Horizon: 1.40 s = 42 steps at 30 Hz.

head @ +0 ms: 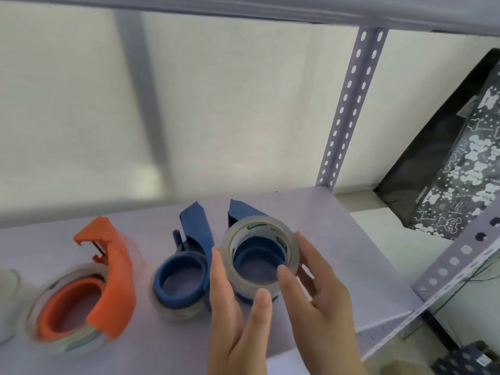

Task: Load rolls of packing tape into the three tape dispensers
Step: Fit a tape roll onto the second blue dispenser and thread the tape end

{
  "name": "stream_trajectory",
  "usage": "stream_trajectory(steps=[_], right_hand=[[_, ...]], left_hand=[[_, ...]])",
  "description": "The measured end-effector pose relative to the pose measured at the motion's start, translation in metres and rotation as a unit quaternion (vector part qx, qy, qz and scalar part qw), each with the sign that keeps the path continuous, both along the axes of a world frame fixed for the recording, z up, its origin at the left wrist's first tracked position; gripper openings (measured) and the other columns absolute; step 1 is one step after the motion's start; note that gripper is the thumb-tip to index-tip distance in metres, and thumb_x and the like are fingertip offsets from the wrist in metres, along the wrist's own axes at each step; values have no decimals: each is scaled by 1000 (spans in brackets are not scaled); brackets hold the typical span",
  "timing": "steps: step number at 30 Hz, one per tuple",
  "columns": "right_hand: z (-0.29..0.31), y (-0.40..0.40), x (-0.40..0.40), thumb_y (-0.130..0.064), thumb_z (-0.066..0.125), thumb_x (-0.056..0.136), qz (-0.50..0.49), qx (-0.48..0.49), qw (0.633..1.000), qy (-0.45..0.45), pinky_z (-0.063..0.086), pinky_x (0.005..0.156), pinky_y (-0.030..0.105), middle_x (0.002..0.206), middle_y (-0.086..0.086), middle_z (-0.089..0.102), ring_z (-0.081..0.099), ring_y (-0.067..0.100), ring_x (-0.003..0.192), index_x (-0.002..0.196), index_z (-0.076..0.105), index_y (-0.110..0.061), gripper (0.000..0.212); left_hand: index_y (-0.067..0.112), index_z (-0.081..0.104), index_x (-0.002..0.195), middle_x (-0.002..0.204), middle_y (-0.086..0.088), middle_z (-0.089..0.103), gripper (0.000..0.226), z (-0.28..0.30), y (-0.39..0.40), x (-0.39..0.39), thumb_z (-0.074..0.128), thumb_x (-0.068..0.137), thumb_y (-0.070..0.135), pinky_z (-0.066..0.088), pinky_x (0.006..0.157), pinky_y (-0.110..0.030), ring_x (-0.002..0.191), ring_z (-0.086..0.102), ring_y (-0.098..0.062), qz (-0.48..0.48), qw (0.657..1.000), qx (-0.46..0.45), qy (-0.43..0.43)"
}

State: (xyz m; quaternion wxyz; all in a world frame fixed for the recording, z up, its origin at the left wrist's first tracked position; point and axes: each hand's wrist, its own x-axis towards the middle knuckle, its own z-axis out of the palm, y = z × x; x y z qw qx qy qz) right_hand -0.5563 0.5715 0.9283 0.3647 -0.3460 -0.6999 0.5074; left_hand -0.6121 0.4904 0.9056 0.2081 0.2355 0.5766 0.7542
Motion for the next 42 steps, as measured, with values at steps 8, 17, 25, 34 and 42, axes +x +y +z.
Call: stream_trajectory(steps=[8, 17, 25, 34, 42], right_hand=[[-12, 5, -8, -19, 61, 87, 10, -29, 996, -79, 48, 80, 5, 109, -25, 66, 56, -18, 99, 122, 60, -31, 37], [-9, 23, -16, -32, 70, 78, -28, 61, 981, -180, 47, 71, 22, 85, -21, 63, 60, 1, 80, 95, 56, -35, 22], [-13, 38, -2, -4, 72, 69, -43, -82, 995, -42, 58, 58, 36, 81, 2, 73, 70, 22, 69, 86, 66, -21, 25], [-36, 11, 4, 1, 72, 65, -2, -241, 963, 124, 56, 54, 37, 87, 22, 73, 67, 34, 71, 86, 69, -5, 23], [-27, 8, 15, -6, 73, 79, -5, -106, 994, 28, 58, 68, 41, 84, 4, 74, 70, 30, 80, 92, 70, -21, 20]], left_hand=[[47, 13, 142, 148, 38, 16, 86, -4, -4, -17, 57, 70, 54, 16, 120, -32, 133, 15, 22, -28, 996, -77, -23], [42, 22, 142, 149, 36, 20, 86, -8, -12, -23, 59, 66, 58, 19, 120, -35, 135, 17, 18, -73, 992, -99, 18], [36, 38, 137, 148, 19, 36, 62, -3, -13, -11, 61, 80, 39, 36, 111, -33, 140, 30, -8, -33, 969, -22, 242], [19, 66, 99, 94, 1, 76, 55, 15, -9, -26, 65, 59, 57, 55, 73, -24, 91, 70, -13, -207, 975, -72, -45], [25, 71, 96, 98, -9, 76, 37, 17, -23, -34, 71, 63, 41, 58, 78, -32, 92, 71, -23, -222, 973, -48, -47]])
